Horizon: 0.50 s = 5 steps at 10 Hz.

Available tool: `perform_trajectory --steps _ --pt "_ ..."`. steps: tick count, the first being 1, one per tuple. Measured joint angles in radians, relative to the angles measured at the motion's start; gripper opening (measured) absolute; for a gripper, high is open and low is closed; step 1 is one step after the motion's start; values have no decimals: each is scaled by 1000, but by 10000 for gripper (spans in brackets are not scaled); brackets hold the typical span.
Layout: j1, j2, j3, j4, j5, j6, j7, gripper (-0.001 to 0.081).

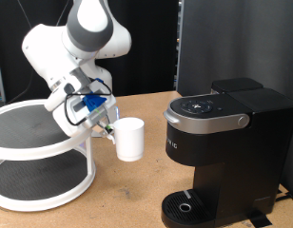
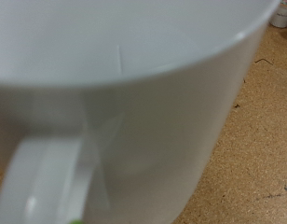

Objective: Make a cup of coffee with the keurig machine

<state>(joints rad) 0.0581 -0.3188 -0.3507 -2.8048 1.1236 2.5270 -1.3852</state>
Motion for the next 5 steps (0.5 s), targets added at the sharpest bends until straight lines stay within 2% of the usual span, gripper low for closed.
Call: perform_trajectory --steps 5 --pt "39 124 19 21 135 49 -102 69"
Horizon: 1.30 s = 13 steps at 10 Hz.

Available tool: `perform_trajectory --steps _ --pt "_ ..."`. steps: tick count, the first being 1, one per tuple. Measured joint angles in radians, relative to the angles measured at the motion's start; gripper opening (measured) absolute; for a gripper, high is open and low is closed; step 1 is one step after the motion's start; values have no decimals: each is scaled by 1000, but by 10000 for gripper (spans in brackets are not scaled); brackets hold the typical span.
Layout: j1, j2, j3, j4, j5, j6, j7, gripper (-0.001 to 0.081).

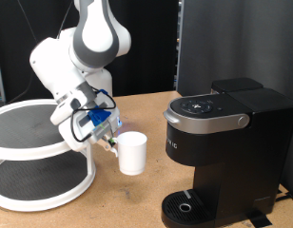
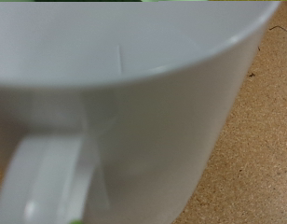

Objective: Make a cup of coffee with the keurig machine

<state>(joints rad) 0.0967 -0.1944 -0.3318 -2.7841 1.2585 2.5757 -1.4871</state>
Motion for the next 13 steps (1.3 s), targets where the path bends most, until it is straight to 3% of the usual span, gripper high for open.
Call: perform_trajectory --steps 7,13 --pt "13 128 39 30 152 38 -95 69" --pt "13 178 64 81 186 37 -98 69"
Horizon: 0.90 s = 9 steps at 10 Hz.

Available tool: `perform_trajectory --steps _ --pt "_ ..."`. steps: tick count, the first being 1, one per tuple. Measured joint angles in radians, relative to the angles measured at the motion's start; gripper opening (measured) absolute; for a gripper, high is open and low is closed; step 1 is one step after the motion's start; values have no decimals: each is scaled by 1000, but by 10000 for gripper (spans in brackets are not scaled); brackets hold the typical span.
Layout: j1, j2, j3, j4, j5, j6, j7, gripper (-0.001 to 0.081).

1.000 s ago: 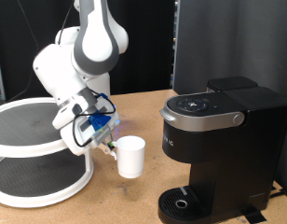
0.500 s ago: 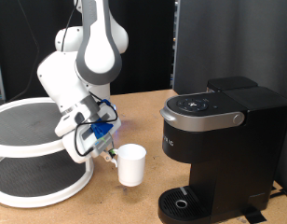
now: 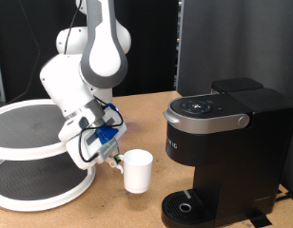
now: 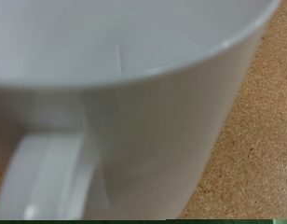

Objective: Make a cup of coffee with the keurig machine

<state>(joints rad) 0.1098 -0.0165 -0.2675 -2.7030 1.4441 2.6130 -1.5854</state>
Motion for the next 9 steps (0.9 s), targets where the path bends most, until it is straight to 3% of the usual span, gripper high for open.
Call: perform_trajectory --steps 9 --pt "2 66 67 64 90 -3 -9 69"
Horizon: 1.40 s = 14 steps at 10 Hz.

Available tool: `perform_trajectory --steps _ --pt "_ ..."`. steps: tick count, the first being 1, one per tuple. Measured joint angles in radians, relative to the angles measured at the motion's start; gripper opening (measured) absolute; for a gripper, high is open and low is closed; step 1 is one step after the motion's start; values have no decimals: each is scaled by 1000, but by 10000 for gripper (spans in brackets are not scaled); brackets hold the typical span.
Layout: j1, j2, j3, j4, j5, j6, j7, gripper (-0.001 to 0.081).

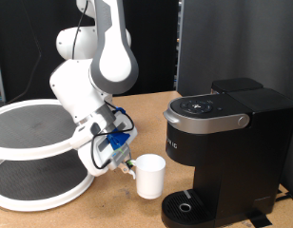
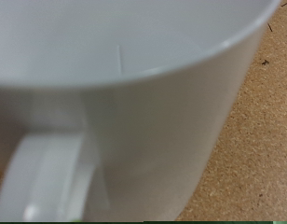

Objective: Make a cup of coffee with the keurig machine

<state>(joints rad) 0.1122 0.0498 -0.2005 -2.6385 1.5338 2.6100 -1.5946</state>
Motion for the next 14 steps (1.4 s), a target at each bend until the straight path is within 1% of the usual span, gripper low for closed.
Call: perform_trajectory --steps 8,12,14 --pt "2 18 73 48 88 10 -1 69" --pt "2 68 112 108 143 37 -1 69" --pt "2 96 126 130 149 42 -2 69"
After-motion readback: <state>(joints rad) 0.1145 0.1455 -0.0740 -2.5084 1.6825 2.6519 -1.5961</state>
